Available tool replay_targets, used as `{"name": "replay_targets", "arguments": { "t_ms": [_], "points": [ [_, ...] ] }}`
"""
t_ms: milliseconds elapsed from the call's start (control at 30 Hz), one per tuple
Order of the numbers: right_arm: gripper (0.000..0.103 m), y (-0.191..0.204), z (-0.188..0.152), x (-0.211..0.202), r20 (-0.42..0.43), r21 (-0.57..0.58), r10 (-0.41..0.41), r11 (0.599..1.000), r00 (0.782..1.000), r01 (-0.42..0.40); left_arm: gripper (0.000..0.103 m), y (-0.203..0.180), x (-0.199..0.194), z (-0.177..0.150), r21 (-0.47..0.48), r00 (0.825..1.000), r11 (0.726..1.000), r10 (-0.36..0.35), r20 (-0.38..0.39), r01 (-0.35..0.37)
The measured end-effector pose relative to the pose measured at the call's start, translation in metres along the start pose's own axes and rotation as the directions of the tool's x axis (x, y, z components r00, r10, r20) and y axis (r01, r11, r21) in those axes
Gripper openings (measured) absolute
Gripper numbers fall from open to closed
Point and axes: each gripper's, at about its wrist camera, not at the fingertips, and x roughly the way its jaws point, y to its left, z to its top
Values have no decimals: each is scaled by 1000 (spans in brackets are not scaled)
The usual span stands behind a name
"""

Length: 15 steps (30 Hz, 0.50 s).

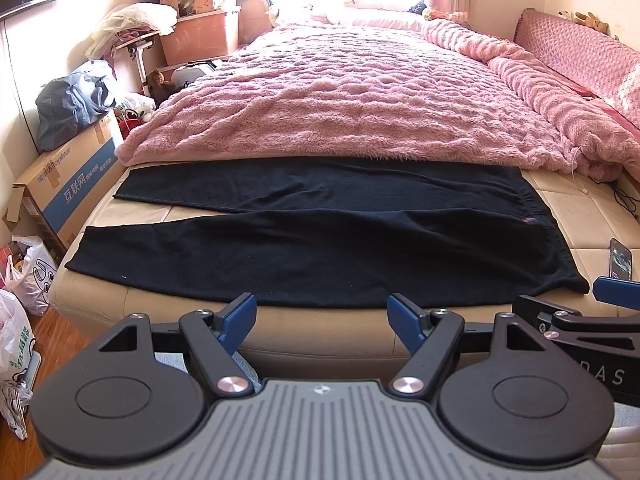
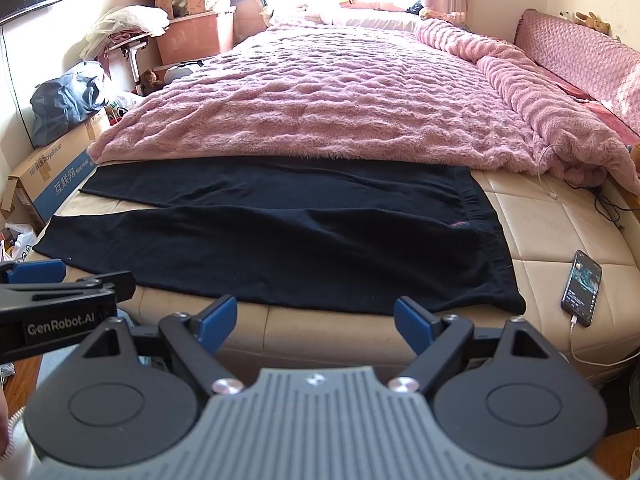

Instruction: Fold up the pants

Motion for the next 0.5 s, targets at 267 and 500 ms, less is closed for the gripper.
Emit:
{"name": "replay_targets", "arguments": {
  "t_ms": [267,500],
  "points": [
    [82,0,0,0,-1,1,0,1000,1000,0,87,1,0,0,-2,1000,1000,-2,-2,2],
    [82,-15,8,13,6,78,55,995,998,-55,87,22,5,14,-23,997,1000,-16,82,18]
  ]
}}
